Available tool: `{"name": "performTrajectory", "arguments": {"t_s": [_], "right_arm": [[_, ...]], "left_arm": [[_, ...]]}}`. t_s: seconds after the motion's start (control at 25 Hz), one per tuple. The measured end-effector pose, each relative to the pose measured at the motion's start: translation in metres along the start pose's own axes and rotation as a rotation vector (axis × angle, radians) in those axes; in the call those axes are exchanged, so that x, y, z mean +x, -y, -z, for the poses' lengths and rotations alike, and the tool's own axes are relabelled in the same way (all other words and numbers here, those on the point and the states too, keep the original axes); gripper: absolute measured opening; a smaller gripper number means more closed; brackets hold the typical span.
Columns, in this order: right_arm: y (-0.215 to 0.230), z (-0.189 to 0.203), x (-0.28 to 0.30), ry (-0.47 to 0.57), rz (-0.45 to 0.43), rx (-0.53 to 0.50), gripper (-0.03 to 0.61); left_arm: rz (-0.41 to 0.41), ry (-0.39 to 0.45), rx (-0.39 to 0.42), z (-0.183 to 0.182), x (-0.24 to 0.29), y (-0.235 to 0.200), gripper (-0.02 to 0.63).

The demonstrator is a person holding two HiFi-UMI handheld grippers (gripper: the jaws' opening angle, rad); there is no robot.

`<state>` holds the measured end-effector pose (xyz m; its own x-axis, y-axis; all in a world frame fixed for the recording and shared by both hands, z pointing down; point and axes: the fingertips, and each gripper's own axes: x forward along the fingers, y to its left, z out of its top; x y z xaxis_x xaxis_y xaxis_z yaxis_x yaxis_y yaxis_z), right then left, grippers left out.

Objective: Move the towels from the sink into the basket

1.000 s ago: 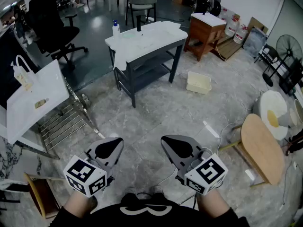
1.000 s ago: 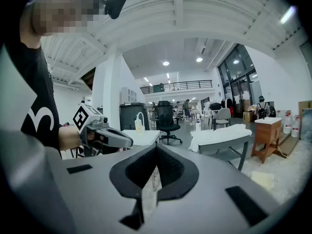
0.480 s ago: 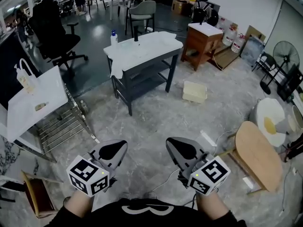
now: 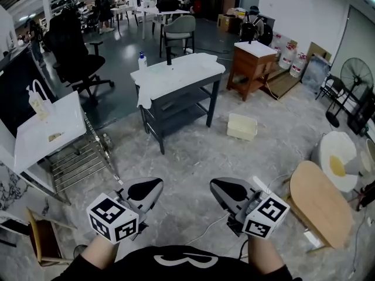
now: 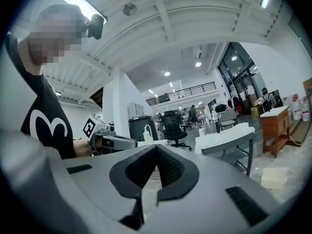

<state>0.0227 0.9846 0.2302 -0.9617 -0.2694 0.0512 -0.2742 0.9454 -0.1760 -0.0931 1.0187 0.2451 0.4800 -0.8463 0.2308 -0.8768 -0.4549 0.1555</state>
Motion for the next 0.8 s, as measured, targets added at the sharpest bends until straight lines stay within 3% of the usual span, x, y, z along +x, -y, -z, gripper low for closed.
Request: {"name": "performTrajectory", "arguments": {"t_s": [0.32, 0.44, 0.6, 0.8], "right_arm": [[-0.001, -0.007, -0.027, 0.022, 0.013, -0.025, 0.021], [0.006, -0.01, -0.03, 0.026, 0.066, -0.063, 0.153], [0.016, -0.017, -0.024, 0.048, 0.1, -0.099, 0.257], [0.042, -0.022, 0.003, 0.053, 0.131, -0.106, 0.293]], "left_arm": [[-0.013, 0.019, 0.007, 0.0, 0.002, 0.024, 0.008], [-0.013, 0.03, -0.006, -0.001, 0.002, 0.024, 0.007], [-0.014, 0.037, -0.012, 0.0, 0.005, 0.012, 0.008], [-0.033, 0.055, -0.048, -0.001, 0.009, -0.027, 0.007]]}}
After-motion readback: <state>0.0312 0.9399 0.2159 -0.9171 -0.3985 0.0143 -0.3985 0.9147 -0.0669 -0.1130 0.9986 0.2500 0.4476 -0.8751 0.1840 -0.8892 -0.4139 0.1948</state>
